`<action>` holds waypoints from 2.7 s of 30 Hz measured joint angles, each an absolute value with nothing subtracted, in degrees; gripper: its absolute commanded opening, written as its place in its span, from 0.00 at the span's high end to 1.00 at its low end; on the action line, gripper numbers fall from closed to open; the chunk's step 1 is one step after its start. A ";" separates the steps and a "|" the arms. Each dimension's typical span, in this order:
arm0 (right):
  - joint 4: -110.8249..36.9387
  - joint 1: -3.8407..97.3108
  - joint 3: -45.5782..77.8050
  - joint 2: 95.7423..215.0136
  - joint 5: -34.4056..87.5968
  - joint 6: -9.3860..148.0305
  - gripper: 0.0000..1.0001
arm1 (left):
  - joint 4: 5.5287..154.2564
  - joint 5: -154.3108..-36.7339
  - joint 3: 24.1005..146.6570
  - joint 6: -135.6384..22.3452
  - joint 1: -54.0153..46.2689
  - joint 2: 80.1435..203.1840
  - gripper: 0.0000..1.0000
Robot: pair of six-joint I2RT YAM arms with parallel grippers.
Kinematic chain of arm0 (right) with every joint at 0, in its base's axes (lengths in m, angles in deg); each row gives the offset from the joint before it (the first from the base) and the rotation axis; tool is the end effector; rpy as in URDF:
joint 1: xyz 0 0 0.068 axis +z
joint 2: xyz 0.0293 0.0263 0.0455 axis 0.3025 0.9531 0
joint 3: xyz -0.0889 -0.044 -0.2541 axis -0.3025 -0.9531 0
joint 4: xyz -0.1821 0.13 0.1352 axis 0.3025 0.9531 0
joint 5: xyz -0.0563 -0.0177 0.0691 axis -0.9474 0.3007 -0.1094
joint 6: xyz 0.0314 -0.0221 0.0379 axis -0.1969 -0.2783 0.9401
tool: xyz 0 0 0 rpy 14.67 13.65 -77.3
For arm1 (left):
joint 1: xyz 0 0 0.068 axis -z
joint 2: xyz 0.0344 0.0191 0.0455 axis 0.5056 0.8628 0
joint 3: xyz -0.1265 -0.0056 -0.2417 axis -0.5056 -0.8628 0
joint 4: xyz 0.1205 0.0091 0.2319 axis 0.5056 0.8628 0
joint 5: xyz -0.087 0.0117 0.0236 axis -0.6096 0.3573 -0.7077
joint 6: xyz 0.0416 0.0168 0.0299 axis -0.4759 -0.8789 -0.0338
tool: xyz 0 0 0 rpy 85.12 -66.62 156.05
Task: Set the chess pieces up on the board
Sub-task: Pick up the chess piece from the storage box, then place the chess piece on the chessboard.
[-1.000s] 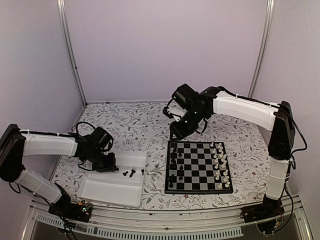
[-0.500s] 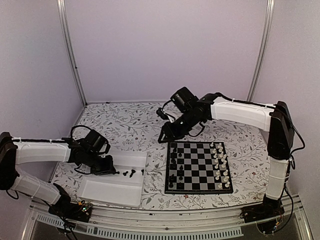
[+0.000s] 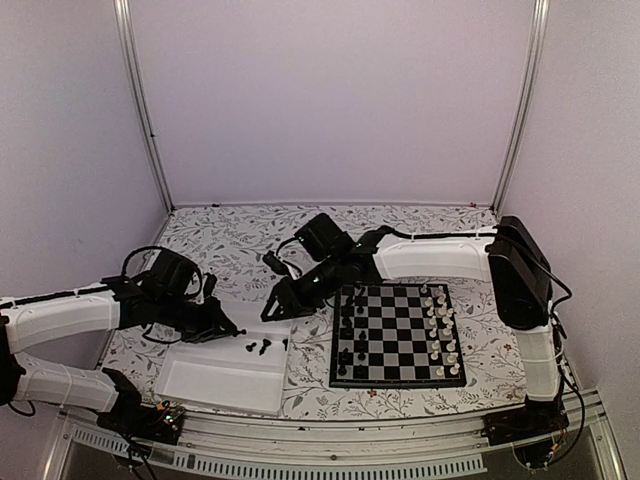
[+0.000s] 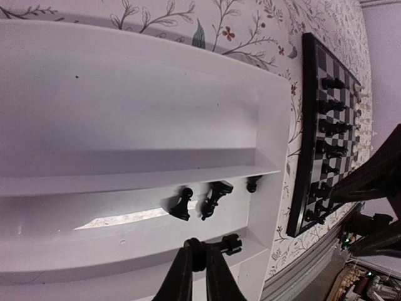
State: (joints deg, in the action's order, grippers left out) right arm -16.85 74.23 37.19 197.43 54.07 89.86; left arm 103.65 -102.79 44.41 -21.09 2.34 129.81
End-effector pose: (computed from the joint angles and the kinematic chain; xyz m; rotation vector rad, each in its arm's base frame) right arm 0.2472 0.4124 0.2037 -0.9950 2.4978 1.3286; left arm 0.1674 -0.1189 0.1819 -0.2208 2.6974 -0.8466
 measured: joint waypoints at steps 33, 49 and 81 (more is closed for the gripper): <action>-21.72 75.91 43.55 203.09 56.17 94.98 0.75 | 98.05 -109.61 47.08 -13.97 1.57 130.59 0.89; -21.83 75.12 43.92 204.97 56.95 96.00 0.86 | 96.74 -110.64 47.95 -13.99 1.57 132.91 0.89; 9.71 66.88 52.53 195.53 23.36 73.34 0.94 | 101.90 -106.94 61.31 -26.82 1.27 141.24 0.60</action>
State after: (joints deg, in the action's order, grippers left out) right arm 9.71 66.88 52.53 195.53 23.36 73.34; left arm 101.90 -106.94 61.31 -26.82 1.27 141.24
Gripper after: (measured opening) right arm 0.090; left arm 0.401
